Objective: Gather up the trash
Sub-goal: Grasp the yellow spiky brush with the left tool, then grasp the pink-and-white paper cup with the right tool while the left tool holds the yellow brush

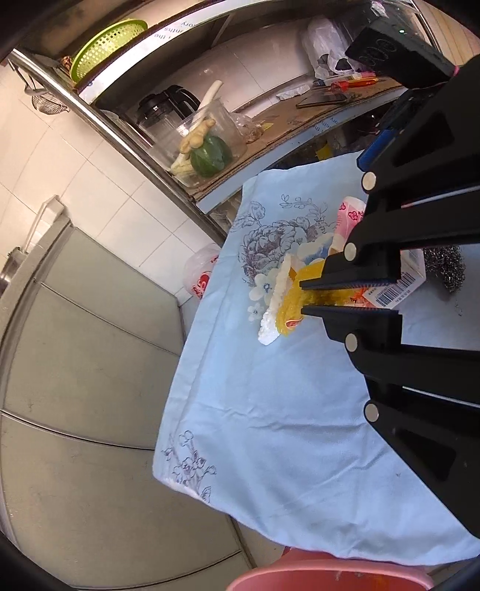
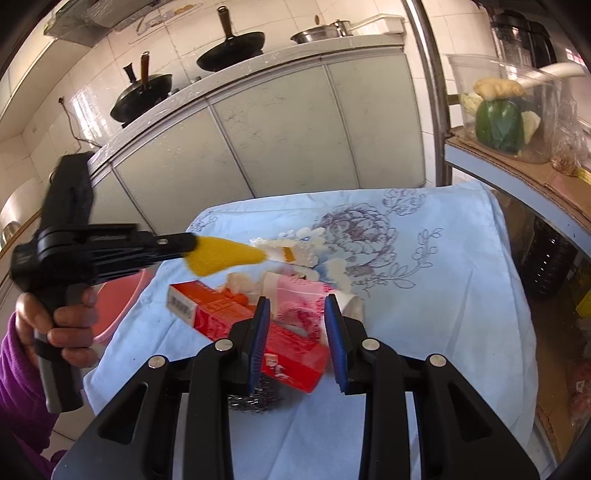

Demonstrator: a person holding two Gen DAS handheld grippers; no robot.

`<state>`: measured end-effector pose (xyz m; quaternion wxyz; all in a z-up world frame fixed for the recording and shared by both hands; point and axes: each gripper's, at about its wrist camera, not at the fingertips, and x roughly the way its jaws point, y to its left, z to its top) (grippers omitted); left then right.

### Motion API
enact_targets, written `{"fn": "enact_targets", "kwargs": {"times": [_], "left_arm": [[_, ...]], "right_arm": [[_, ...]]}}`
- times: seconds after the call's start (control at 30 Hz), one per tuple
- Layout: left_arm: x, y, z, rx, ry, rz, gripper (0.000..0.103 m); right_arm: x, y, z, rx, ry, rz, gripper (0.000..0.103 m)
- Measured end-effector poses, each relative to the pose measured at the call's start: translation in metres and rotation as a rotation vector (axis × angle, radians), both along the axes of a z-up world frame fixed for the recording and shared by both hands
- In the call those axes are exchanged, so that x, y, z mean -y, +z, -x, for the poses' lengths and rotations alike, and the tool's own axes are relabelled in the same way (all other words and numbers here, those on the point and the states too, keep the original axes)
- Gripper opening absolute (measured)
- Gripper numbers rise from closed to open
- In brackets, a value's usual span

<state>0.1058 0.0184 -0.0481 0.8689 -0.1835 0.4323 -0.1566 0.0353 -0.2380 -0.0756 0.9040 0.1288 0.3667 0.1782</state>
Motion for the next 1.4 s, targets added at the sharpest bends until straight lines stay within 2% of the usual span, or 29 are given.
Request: {"fn": "enact_targets", "kwargs": {"times": [0.03,0.1,0.17,0.33,0.47,0.53,0.73,0.8,0.87,0.9,1.0,1.2,1.4], "left_arm": [[-0.003,0.004,0.005,0.019,0.005,-0.010,0.007],[-0.011,0.010,0.015,0.046,0.016,-0.020,0.007],[-0.019,0.011,0.024,0.055,0.021,-0.023,0.007],[-0.036,0.004,0.041,0.036,0.046,-0.038,0.007],[-0.045,-0.001,0.048,0.019,0.065,-0.043,0.007],[-0.049,-0.004,0.050,0.013,0.075,-0.037,0.007],[-0.049,-0.007,0.056,0.009,0.082,-0.035,0.007],[-0.048,-0.006,0.058,0.014,0.082,-0.038,0.007],[-0.048,-0.003,0.063,0.028,0.084,-0.045,0.007],[-0.048,-0.001,0.065,0.037,0.086,-0.050,0.007],[-0.049,0.003,0.073,0.060,0.093,-0.061,0.007],[-0.055,0.003,0.086,0.063,0.098,-0.052,0.007],[-0.060,0.013,0.106,0.119,0.111,-0.087,0.007]], "right_arm": [[0.004,-0.003,-0.005,-0.018,-0.003,-0.010,0.031],[0.010,-0.009,-0.014,-0.042,0.000,-0.042,0.048],[0.012,-0.015,-0.024,-0.060,0.014,-0.058,0.048],[0.004,-0.027,-0.048,-0.072,0.076,-0.011,0.050],[-0.004,-0.045,-0.062,-0.149,0.182,-0.026,0.051],[-0.008,-0.051,-0.062,-0.168,0.199,-0.015,0.051],[-0.017,-0.050,-0.044,-0.138,0.206,0.015,0.050],[-0.020,-0.046,-0.036,-0.115,0.189,0.049,0.043],[-0.018,-0.042,-0.028,-0.090,0.161,0.061,0.043],[-0.017,-0.039,-0.023,-0.080,0.142,0.060,0.038],[-0.009,-0.034,-0.012,-0.062,0.096,0.050,0.036],[-0.003,-0.027,0.005,-0.037,0.041,0.047,0.035],[0.004,0.003,0.028,0.048,-0.002,0.020,0.034]]}}
